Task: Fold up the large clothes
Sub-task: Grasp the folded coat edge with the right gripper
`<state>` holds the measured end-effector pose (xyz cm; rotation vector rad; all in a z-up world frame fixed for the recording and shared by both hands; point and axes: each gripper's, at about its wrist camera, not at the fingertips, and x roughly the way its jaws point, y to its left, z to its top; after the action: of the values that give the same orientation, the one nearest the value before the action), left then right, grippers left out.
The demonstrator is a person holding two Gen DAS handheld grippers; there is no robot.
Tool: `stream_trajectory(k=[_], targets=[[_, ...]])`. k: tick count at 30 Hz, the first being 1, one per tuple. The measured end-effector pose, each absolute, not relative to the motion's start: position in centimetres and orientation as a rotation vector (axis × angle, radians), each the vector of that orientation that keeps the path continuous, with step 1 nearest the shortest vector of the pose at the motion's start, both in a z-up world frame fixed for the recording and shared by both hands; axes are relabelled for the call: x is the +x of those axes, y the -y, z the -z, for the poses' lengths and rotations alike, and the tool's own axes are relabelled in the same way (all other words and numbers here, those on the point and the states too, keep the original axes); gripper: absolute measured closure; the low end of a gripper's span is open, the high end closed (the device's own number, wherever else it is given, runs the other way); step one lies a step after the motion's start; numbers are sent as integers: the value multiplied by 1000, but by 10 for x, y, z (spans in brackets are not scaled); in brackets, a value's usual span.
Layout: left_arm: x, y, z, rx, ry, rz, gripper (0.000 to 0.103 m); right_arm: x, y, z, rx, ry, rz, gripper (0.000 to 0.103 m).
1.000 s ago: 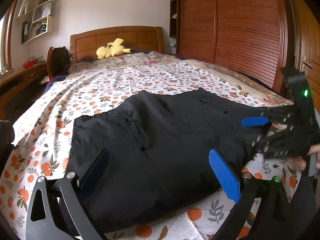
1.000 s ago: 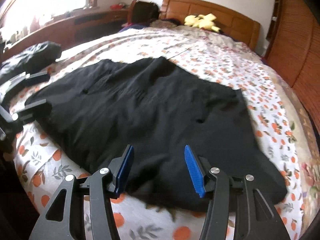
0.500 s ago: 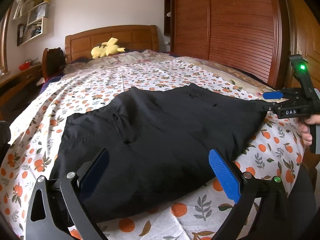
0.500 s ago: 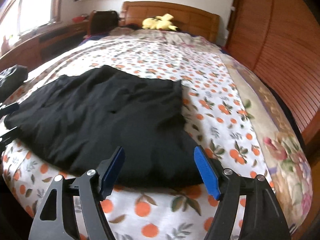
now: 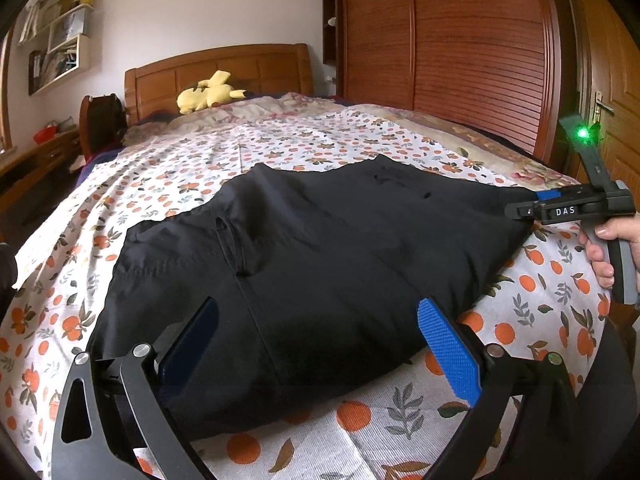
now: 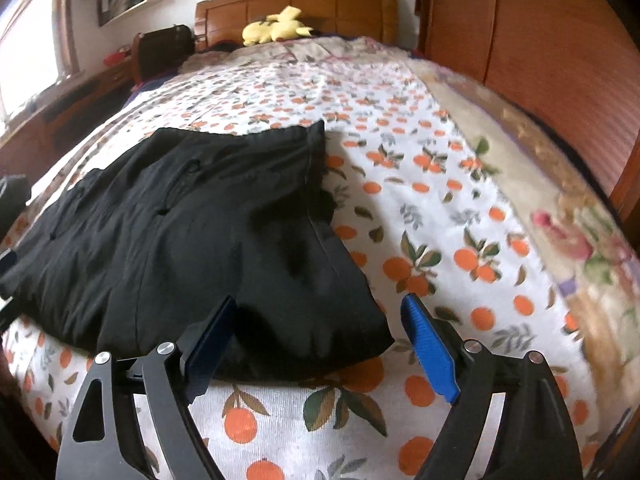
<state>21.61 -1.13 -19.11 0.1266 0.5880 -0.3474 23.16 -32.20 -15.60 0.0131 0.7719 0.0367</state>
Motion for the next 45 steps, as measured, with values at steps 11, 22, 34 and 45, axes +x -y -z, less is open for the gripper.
stream_trajectory(k=[11,22,34,45], targets=[[222,12,198,132,-609,342,3,239,325,165,140,-818,-134,36],[221,11,198,138,-613,318,3,233,327,151,178,-768,-223,88],[199,15,174,153,-576,288,3,203,330,104,158,-603,-239,92],[164,29,135,160,-501,319,3,162,395,73,178,-528,-127,93]])
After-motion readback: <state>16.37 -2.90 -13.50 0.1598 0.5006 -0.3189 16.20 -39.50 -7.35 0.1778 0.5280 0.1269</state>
